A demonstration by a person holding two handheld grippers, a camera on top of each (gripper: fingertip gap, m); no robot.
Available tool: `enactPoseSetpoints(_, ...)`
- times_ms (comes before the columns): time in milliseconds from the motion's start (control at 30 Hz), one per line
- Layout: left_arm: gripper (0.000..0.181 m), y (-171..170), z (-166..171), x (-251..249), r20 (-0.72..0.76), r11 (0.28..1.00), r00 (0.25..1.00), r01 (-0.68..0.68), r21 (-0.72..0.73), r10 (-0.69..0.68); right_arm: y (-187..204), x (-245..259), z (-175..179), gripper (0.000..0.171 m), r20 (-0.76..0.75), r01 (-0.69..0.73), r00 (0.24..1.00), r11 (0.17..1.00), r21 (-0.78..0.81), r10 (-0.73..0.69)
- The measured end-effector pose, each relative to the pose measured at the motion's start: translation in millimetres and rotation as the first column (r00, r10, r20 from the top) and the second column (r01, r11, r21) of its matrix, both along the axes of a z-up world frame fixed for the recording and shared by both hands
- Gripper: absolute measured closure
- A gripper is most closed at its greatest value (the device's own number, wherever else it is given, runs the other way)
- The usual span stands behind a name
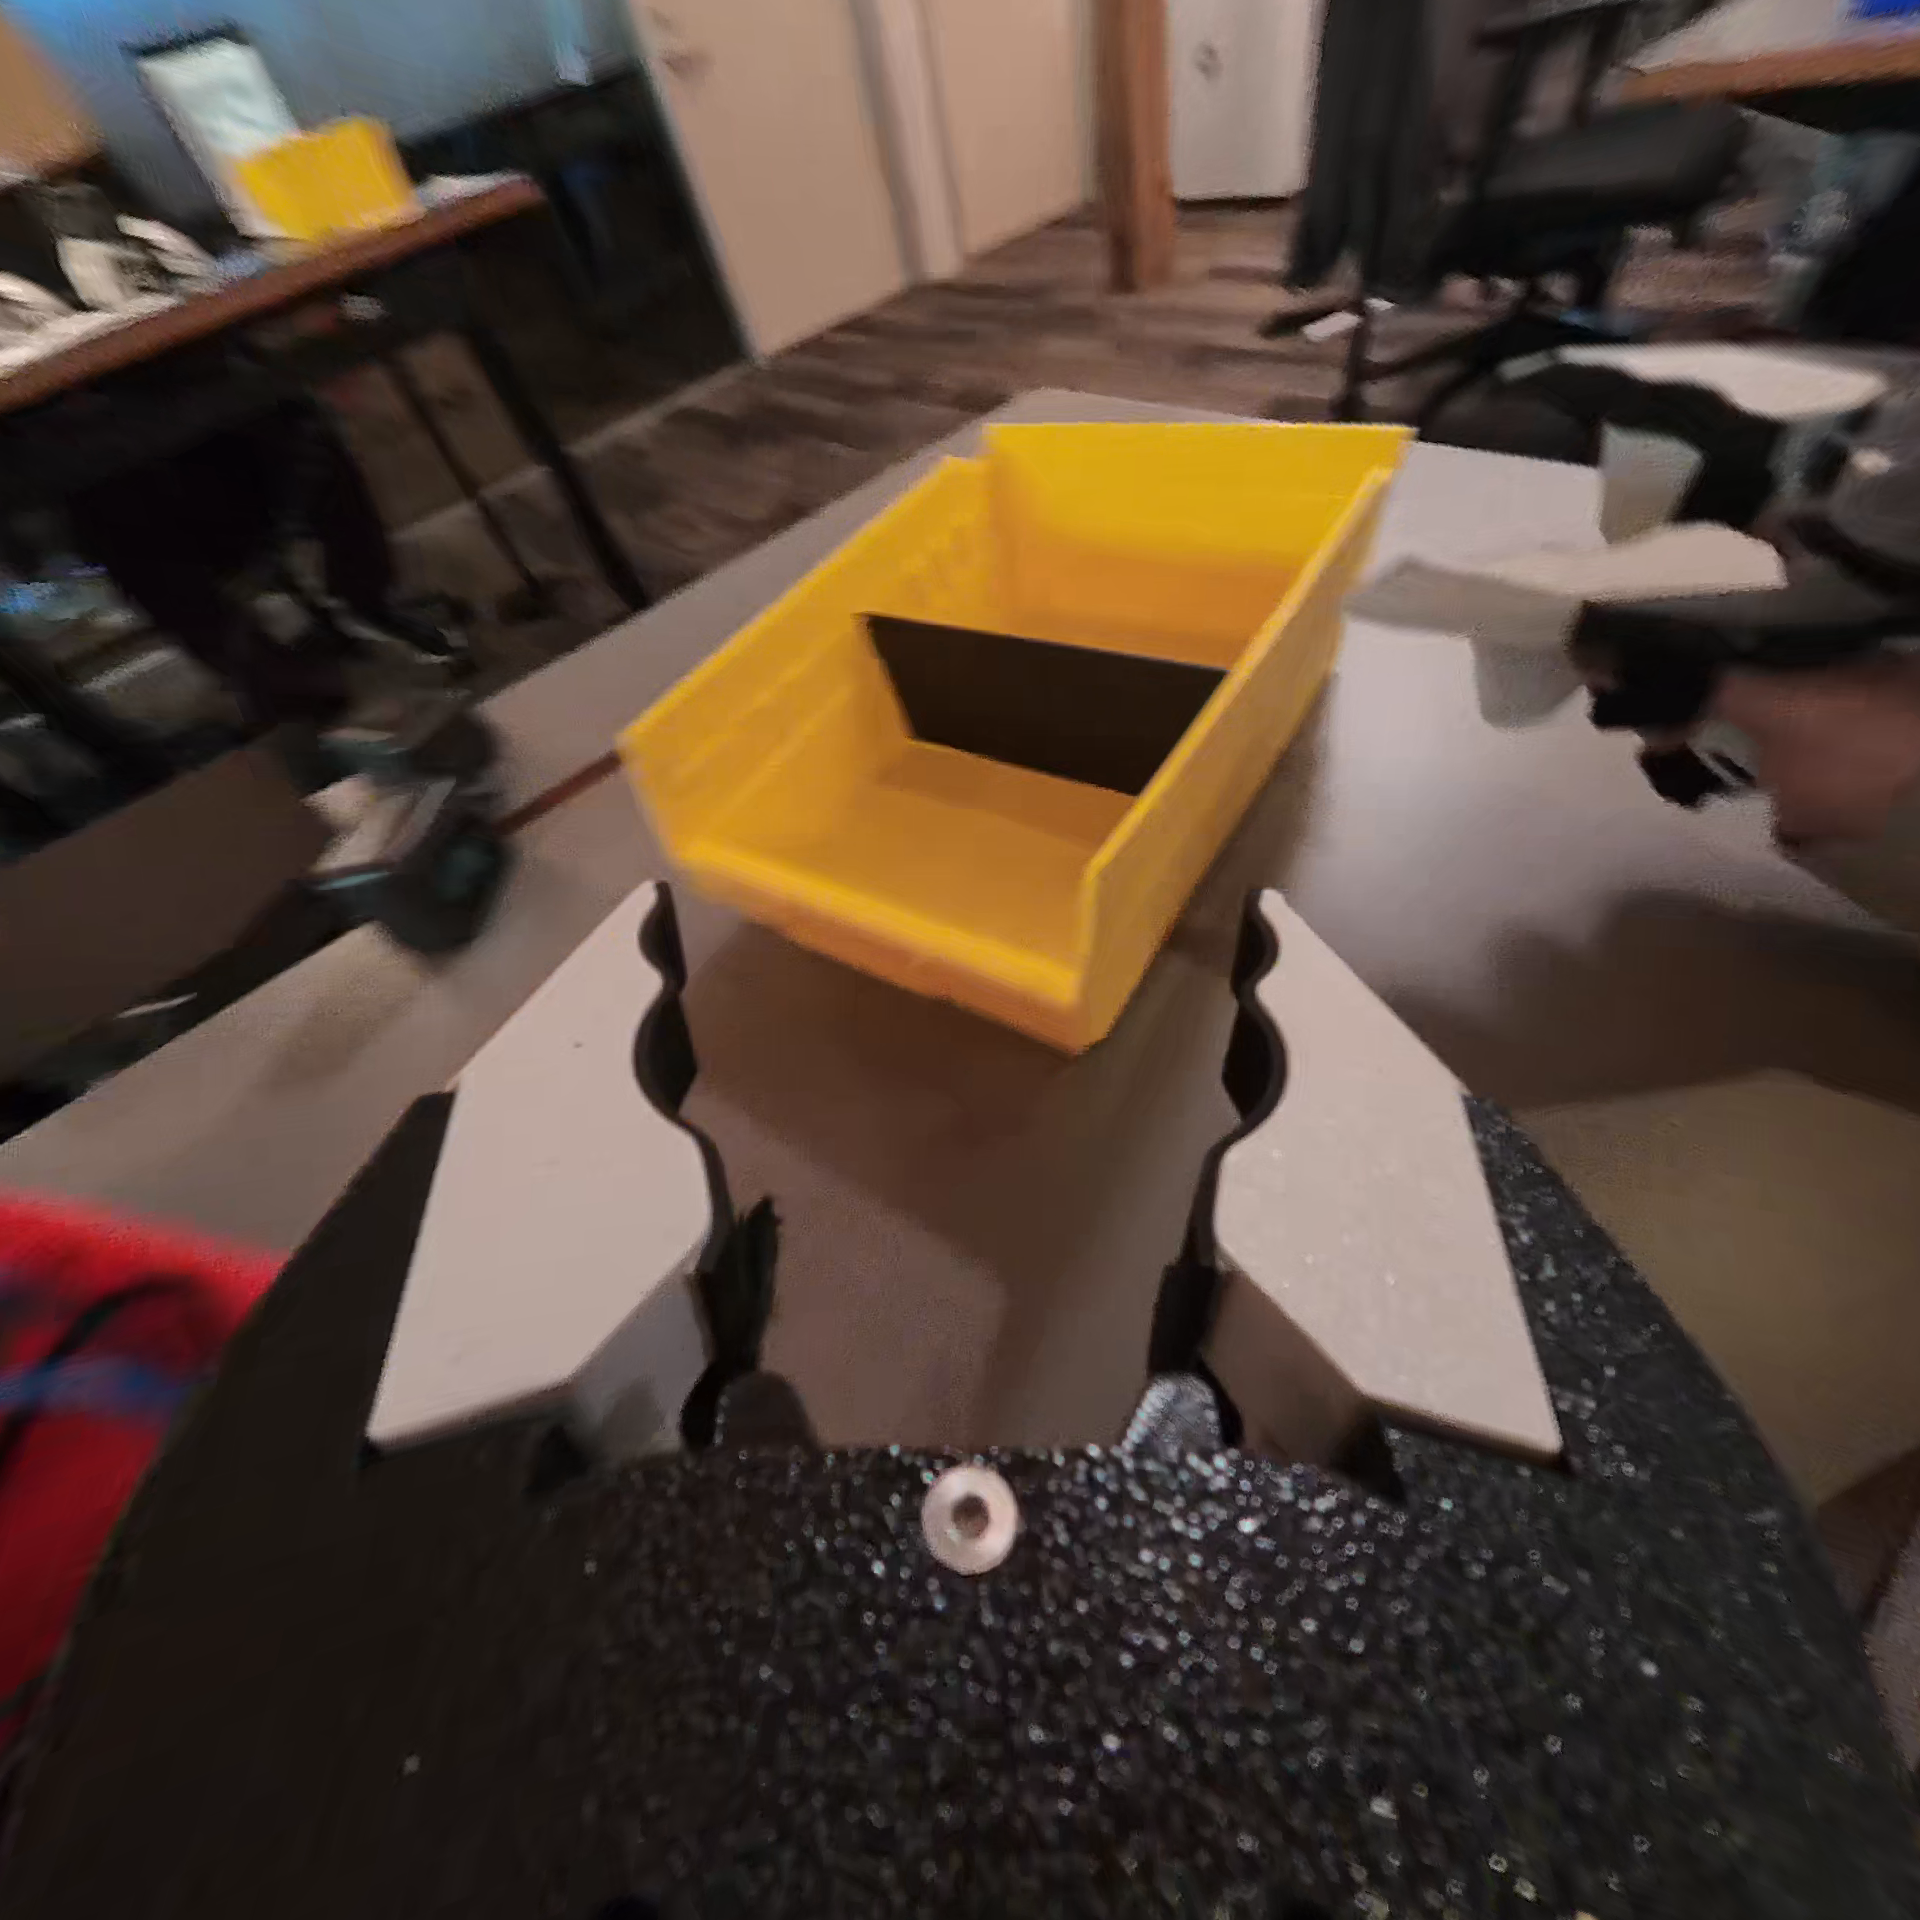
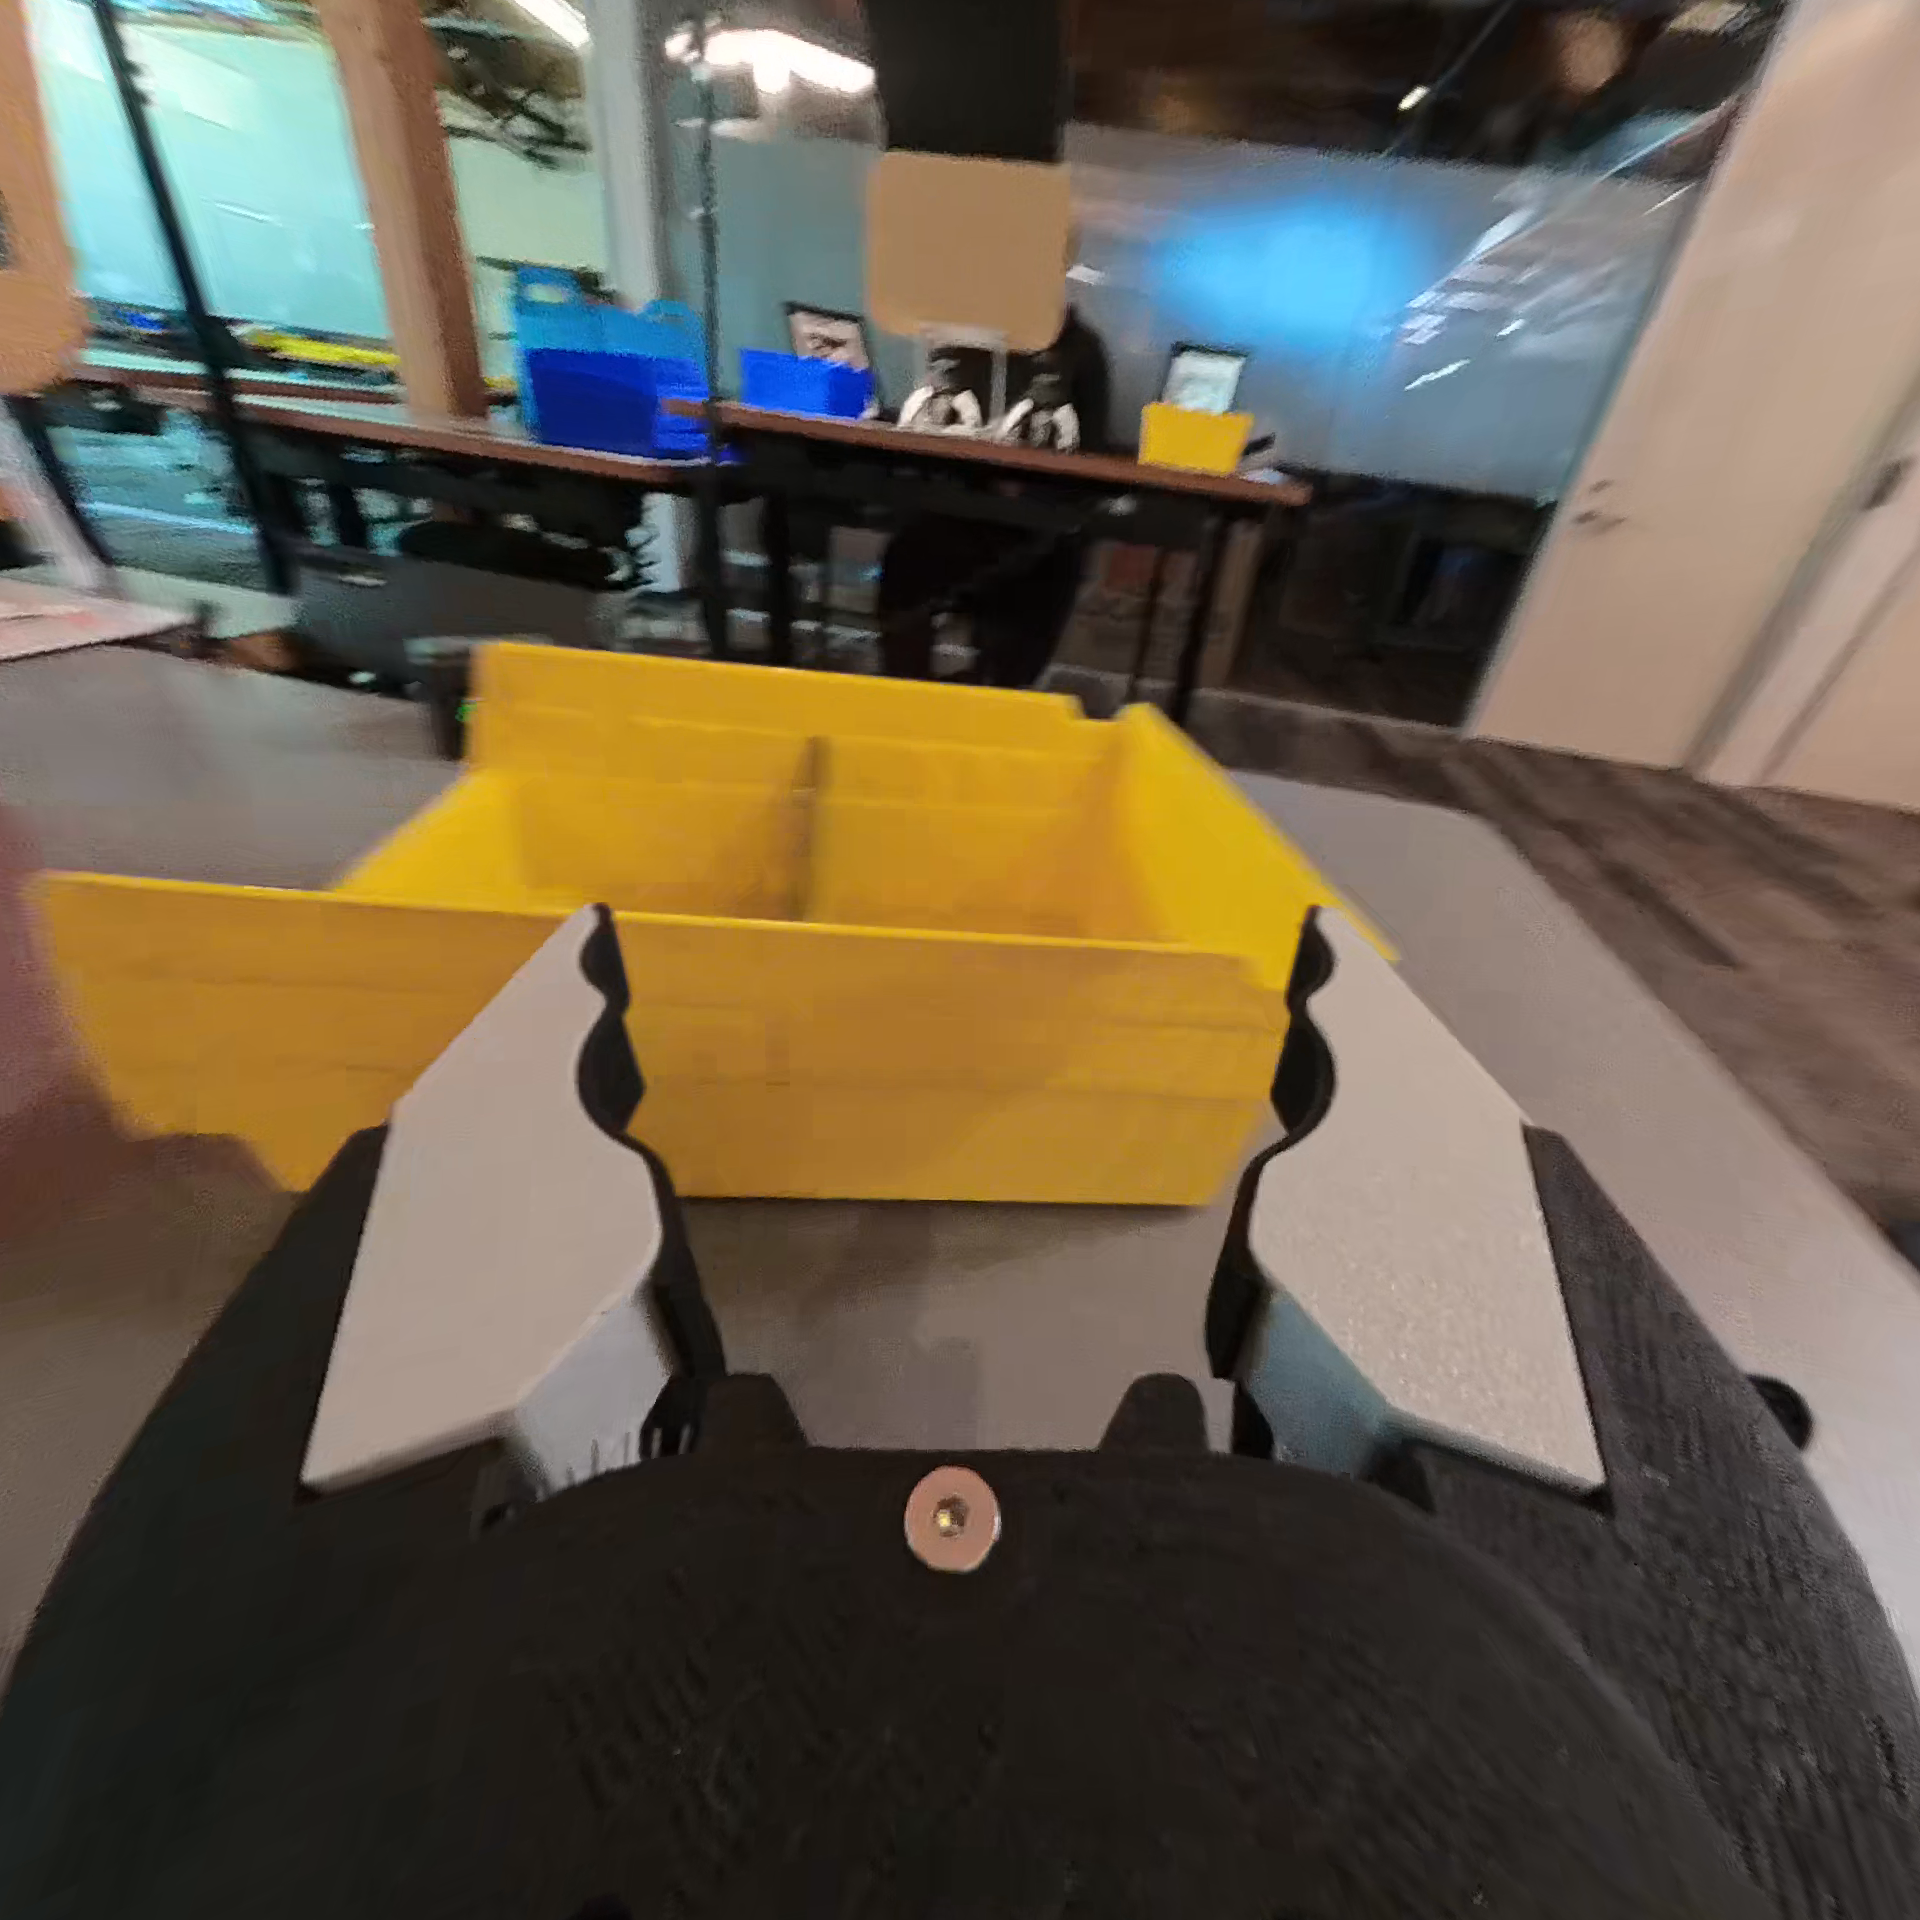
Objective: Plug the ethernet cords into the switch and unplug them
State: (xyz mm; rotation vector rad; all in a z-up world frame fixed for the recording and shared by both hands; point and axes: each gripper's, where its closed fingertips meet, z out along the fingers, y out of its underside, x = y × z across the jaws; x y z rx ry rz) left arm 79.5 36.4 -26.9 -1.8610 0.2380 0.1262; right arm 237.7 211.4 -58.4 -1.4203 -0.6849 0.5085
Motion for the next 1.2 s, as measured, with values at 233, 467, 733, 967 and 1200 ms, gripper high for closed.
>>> enactPoseSetpoints(233,0.076,-140.3,1.2,-142.6,-0.093,0.826,0.821,-0.561,0.043,0.563,-77.5,-120.2,6.1,0.023,0.078,-0.155,0.985,0.988,-0.023,0.156)
enactPoseSetpoints(467,0.068,-209.9,-72.6,-202.4,-0.071,0.662,0.684,-0.723,-0.196,0.726,-55.5,-139.1,-31.8,0.027,0.292,0.03,0.956,0.998,-0.06,-0.011)
enactPoseSetpoints(733,0.071,-230.5,-92.2,-226.9,-0.06,0.613,0.649,-0.741,-0.274,0.759,-31.2,-39.6,-39.2,0.043,0.343,0.217,0.925,0.97,-0.115,-0.166)
enactPoseSetpoints(967,0.116,-252.5,-97.9,-248.6,-0.072,0.568,0.616,-0.76,-0.316,0.785,14.0,53.0,-51.9,0.116,0.329,0.367,0.901,0.9,-0.234,-0.282)
enactPoseSetpoints(1200,0.173,-255.7,-100.8,-250.2,-0.025,0.594,0.644,-0.719,-0.361,0.765,36.7,70.2,-60.4,0.168,0.293,0.294,0.938,0.878,-0.377,-0.188)
